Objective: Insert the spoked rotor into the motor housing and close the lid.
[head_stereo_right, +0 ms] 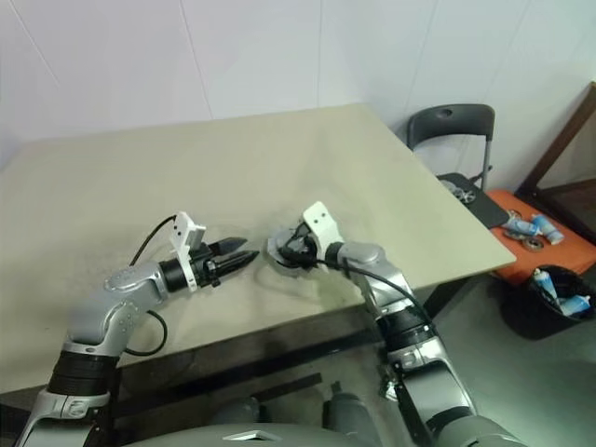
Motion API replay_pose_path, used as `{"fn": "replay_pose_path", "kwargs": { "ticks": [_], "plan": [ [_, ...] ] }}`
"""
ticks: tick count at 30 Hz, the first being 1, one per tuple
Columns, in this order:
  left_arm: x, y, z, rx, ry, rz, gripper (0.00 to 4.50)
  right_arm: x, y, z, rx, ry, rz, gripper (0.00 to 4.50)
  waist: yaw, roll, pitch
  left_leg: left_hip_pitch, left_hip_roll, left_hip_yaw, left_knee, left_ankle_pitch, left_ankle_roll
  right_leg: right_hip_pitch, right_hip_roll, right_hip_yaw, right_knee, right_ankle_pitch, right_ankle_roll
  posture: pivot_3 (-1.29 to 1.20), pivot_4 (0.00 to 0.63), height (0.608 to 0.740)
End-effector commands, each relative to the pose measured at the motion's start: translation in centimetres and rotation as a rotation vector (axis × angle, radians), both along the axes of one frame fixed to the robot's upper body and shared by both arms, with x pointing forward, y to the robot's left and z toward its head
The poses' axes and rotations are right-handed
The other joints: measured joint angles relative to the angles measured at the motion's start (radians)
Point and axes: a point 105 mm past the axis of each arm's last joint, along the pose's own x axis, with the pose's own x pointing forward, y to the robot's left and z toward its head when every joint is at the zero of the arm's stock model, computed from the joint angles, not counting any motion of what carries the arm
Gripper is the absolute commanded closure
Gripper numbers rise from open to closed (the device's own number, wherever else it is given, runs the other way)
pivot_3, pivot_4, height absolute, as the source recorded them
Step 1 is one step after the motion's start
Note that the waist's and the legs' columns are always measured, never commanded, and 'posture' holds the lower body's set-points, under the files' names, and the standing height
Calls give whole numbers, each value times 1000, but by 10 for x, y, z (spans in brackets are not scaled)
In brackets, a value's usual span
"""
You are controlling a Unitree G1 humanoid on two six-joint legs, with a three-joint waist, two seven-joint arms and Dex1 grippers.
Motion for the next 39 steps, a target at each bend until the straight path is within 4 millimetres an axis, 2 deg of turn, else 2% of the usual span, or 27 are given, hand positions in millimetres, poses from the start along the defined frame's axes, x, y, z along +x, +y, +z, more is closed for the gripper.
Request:
{"fn": "replay_pose_path", "kwargs": {
  "ticks": [1,6,11,20,26,32,35,39],
  "plan": [
    [2,-3,10,-1,-50,-15,1799,5,-6,21,64,7,4,1393,0,0,0,0,0,0,0,0,0,0,0,0,0,0,0,0,0,740],
    [4,-4,12,-2,-51,-17,1799,3,-18,37,121,35,66,1393,2,3,2,-1,0,0,0,0,0,-1,0,0,-1,0,0,0,0,740],
    [6,-4,13,-3,-51,-18,1799,-10,-15,45,105,18,180,1393,1,5,5,-2,-1,0,-1,0,0,-2,0,0,-1,0,0,0,0,740],
    [6,-3,12,-4,-47,-13,1799,2,-17,32,56,-3,73,1393,-1,5,6,-2,0,0,-1,0,1,-2,1,0,-1,0,0,0,0,740],
    [4,-2,10,-2,-44,-12,1799,-5,-7,18,17,-8,81,1393,-1,5,6,-2,0,0,-1,0,1,-2,1,0,-1,0,1,0,0,740],
    [3,-2,8,-2,-43,-12,1799,-8,-16,5,-29,11,92,1393,0,5,6,-1,0,0,-1,0,1,-1,1,0,-1,0,0,0,0,740],
    [3,-2,7,-3,-43,-12,1799,-2,-21,4,-32,9,63,1393,0,5,5,-1,0,0,-1,0,1,-1,1,0,-1,0,0,0,0,740],
    [3,-2,7,-4,-44,-10,1799,-3,-15,5,-22,4,69,1393,0,5,5,-1,0,0,-1,0,1,-1,1,0,-1,0,1,0,0,740]
  ]
}}
